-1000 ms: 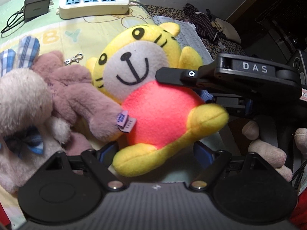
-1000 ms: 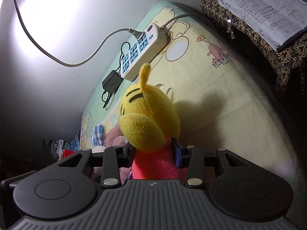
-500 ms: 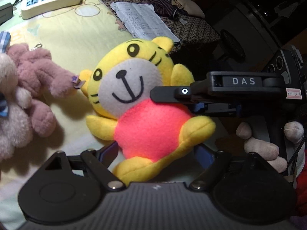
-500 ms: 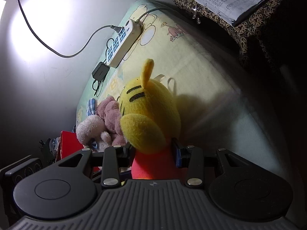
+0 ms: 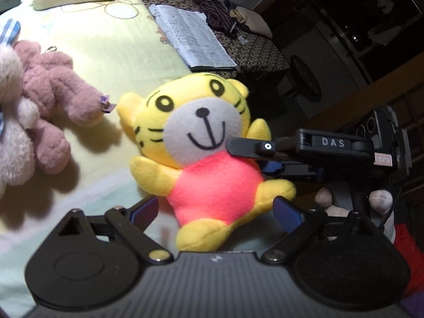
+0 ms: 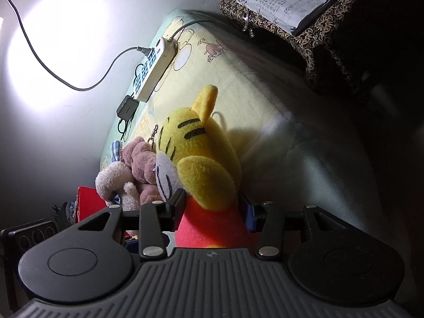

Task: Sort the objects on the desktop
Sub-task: 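Grasp the yellow tiger plush with the right gripper and lift it, then carry the tiger plush with the right gripper over the red box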

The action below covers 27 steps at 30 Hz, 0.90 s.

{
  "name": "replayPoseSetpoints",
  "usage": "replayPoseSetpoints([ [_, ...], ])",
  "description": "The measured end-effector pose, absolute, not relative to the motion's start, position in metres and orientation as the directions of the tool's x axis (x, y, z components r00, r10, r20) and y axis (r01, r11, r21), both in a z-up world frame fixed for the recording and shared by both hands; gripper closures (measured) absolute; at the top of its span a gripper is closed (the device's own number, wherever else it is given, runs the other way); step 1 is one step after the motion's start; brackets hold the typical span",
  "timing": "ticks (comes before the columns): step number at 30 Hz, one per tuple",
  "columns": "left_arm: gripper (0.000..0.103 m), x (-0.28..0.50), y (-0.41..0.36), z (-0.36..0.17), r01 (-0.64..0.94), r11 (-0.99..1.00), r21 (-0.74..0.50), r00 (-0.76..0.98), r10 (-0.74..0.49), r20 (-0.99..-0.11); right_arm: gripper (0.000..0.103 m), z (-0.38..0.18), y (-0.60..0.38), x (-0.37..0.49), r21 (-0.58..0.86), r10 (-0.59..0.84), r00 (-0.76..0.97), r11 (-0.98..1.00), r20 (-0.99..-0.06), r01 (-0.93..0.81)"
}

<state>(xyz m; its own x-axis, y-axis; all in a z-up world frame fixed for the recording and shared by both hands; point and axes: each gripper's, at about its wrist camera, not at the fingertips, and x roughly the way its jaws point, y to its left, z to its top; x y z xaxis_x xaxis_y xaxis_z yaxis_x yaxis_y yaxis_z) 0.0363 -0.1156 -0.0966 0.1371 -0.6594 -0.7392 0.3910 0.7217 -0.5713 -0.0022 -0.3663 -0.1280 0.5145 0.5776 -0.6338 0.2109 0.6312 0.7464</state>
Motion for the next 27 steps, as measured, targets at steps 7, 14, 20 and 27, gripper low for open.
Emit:
replayPoseSetpoints([
  [7, 0.016, 0.045, -0.121, -0.119, 0.323, 0.761, -0.562, 0.099, -0.618, -0.78, 0.051, -0.131, -0.361, 0.003, 0.755, 0.605, 0.496, 0.631, -0.623, 0.178],
  [14, 0.016, 0.045, -0.138, -0.121, 0.345, 0.769, -0.538, 0.108, -0.602, -0.791, 0.052, -0.137, -0.365, 0.001, 0.769, 0.612, 0.498, 0.606, -0.614, 0.204],
  [20, 0.017, 0.035, -0.148, -0.116, 0.4, 0.757, -0.516, 0.119, -0.602, -0.79, 0.06, -0.128, -0.362, -0.01, 0.764, 0.611, 0.508, 0.623, -0.608, 0.166],
  [27, 0.019, 0.019, -0.146, -0.099, 0.451, 0.728, -0.516, 0.15, -0.632, -0.761, 0.062, -0.109, -0.362, -0.03, 0.766, 0.592, 0.55, 0.626, -0.589, 0.148],
])
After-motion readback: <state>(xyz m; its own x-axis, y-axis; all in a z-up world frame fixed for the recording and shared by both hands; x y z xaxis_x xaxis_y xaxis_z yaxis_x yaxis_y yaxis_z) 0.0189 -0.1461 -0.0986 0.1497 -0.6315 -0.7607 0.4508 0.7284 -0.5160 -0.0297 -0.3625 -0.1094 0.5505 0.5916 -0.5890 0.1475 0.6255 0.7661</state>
